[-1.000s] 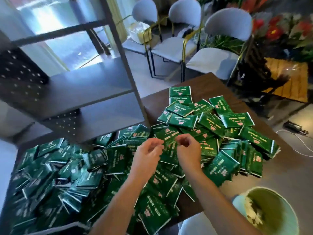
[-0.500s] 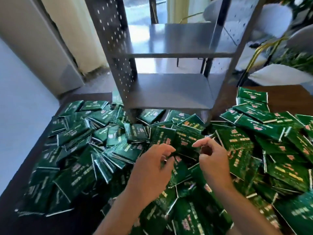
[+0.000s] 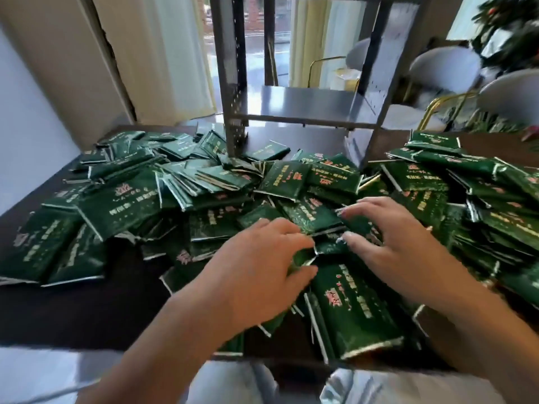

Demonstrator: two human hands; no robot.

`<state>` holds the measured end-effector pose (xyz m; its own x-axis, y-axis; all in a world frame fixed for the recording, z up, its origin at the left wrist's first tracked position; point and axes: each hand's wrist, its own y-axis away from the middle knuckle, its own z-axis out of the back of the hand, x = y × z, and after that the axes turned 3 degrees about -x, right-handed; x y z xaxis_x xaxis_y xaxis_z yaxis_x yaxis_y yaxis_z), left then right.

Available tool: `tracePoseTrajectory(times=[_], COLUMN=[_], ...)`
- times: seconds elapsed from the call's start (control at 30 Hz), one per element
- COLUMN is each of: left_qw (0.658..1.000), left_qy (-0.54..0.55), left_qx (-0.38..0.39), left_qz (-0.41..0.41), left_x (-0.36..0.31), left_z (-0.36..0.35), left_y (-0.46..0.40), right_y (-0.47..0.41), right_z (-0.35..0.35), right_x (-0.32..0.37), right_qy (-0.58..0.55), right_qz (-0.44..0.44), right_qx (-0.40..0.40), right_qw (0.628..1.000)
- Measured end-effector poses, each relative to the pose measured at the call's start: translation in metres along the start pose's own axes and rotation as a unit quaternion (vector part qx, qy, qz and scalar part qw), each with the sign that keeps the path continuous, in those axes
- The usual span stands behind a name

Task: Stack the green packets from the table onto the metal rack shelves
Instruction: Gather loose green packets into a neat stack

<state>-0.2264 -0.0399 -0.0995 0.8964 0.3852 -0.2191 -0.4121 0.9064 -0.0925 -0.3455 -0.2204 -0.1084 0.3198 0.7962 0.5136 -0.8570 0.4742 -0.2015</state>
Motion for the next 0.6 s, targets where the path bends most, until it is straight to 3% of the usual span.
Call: tracePoseTrajectory(times=[0.13, 0.23, 0.6], left_qw=[0.997, 0.996, 0.982], left_qy=[-0.07, -0.082, -0.164], left_qx=[0.01, -0.025, -0.09], left_qz=[-0.005, 0.008, 0.018], left_x=[-0.01, -0.009, -0.004], left_z=[-0.033, -0.046, -0.054], left_y=[0.016, 0.014, -0.009], right_y=[0.038, 0.046, 0.028], right_z=[-0.018, -0.033, -0.065], right_x=[0.012, 0.009, 0.005], right_qy=[0.087, 0.134, 0.208], right_qz=[-0.025, -0.027, -0.035], right_qx=[0.025, 0.016, -0.064], right_qw=[0.996, 0.991, 0.975])
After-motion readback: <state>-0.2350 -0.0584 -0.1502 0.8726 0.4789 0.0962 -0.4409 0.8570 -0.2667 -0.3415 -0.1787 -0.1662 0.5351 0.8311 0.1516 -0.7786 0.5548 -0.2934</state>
